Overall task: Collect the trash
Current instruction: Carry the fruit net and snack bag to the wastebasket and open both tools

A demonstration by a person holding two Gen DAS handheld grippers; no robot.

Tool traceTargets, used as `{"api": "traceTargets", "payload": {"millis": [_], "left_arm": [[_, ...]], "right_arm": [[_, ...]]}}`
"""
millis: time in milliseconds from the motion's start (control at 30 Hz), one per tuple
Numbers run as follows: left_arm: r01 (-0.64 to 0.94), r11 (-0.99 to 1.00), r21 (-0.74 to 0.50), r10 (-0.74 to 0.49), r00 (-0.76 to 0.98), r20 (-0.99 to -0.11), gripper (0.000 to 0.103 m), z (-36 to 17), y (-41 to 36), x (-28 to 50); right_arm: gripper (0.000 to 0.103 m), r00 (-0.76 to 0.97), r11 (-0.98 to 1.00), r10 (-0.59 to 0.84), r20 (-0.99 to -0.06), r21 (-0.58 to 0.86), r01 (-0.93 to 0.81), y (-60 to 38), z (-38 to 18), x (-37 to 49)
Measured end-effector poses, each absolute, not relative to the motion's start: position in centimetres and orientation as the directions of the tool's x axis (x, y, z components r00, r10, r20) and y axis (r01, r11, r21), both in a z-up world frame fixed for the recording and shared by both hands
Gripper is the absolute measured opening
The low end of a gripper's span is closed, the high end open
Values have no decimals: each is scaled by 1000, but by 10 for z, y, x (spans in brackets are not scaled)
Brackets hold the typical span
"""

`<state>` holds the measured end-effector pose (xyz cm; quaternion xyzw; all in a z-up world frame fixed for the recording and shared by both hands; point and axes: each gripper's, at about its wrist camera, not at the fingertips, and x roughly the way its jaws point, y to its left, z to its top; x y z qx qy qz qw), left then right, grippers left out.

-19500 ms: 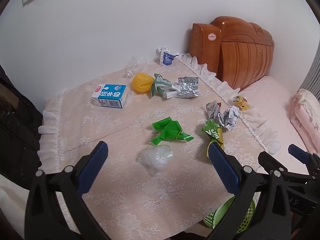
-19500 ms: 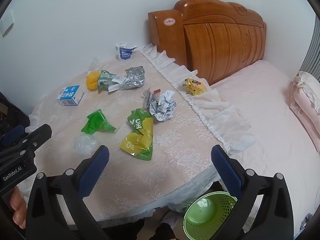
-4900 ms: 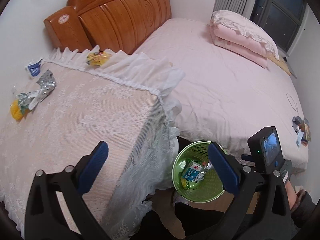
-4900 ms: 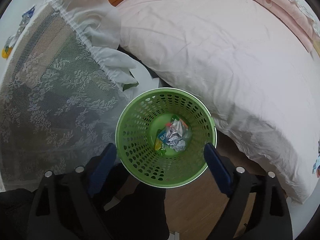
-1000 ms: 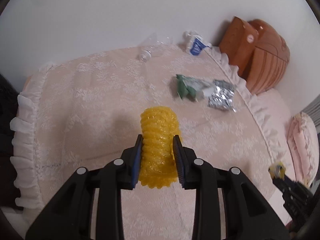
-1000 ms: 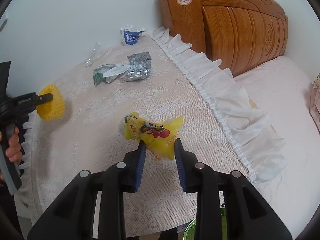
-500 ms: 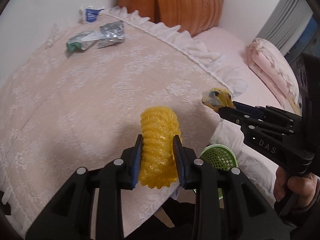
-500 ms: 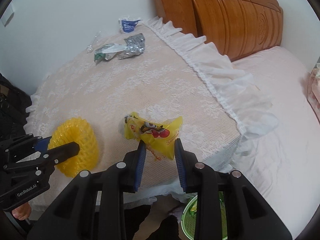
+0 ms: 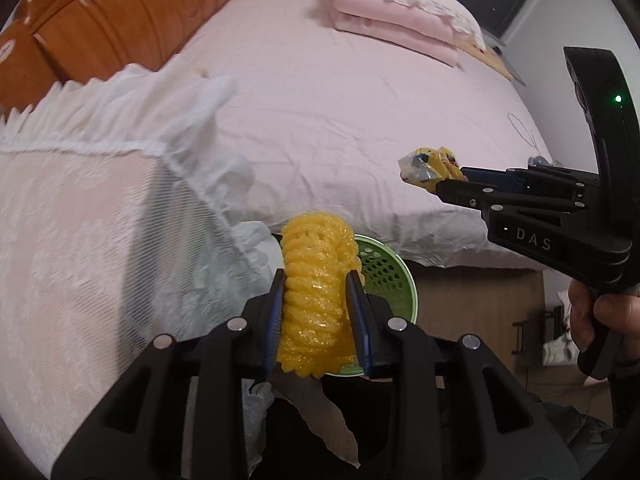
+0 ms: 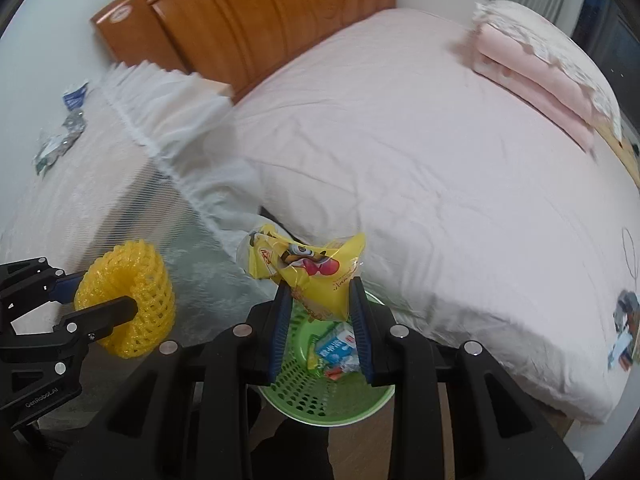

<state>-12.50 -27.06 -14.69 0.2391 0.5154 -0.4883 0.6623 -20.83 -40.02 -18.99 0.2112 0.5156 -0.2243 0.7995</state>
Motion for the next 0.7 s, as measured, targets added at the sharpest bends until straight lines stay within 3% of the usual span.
{"api": "traceTargets", "payload": {"millis": [267,700], "left_arm": [[933,313,-175,-338,-63,-939,30,-171,-321,-168],[945,290,-150,-245,-78,-966,31,-209,-346,-189]], "right_arm": [[30,337,746,-164,-927,107,658,-444,-206,-264],[30,341,736,-144,-929,130,665,-461,-219,-282]]}}
